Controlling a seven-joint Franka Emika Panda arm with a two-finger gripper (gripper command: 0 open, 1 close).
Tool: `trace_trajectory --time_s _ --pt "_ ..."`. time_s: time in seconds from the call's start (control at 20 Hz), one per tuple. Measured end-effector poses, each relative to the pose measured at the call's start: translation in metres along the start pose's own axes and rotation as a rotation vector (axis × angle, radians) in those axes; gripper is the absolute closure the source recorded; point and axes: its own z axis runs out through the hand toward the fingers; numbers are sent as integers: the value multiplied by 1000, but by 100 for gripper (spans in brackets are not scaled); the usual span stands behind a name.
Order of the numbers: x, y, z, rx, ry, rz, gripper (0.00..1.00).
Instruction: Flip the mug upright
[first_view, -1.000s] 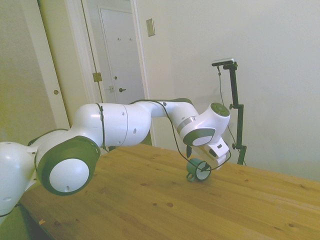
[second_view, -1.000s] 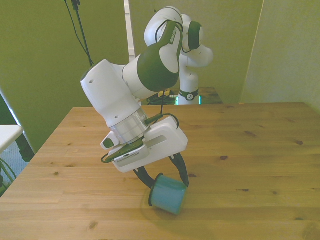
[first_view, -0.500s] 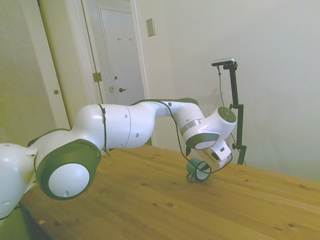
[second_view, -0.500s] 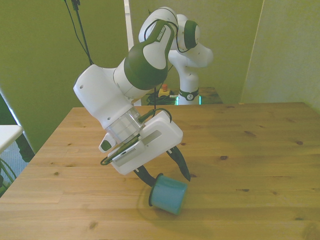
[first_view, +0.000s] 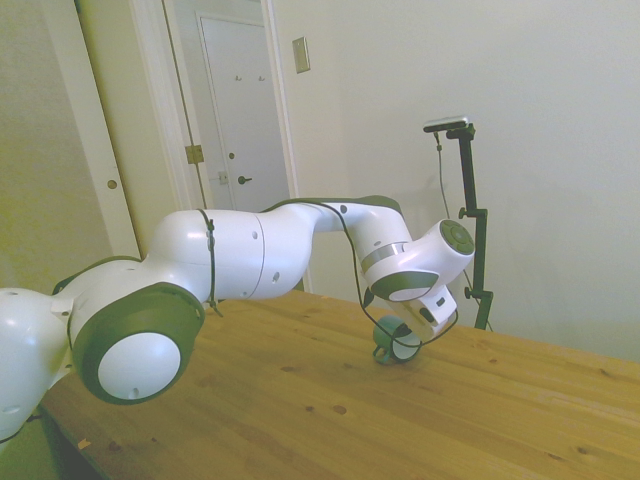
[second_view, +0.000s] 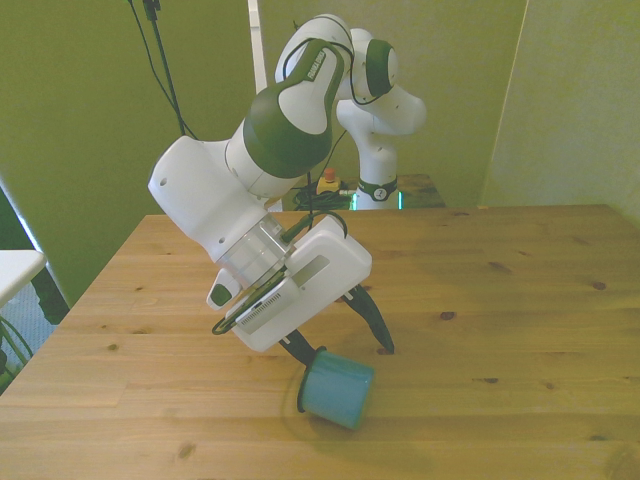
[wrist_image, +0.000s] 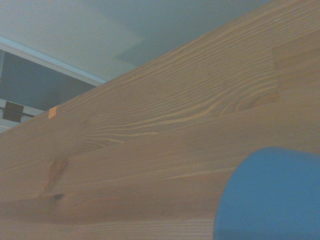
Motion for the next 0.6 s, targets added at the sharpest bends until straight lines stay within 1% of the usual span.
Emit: trace_trajectory --time_s 0.6 --pt "3 1 6 26 -8 -22 100"
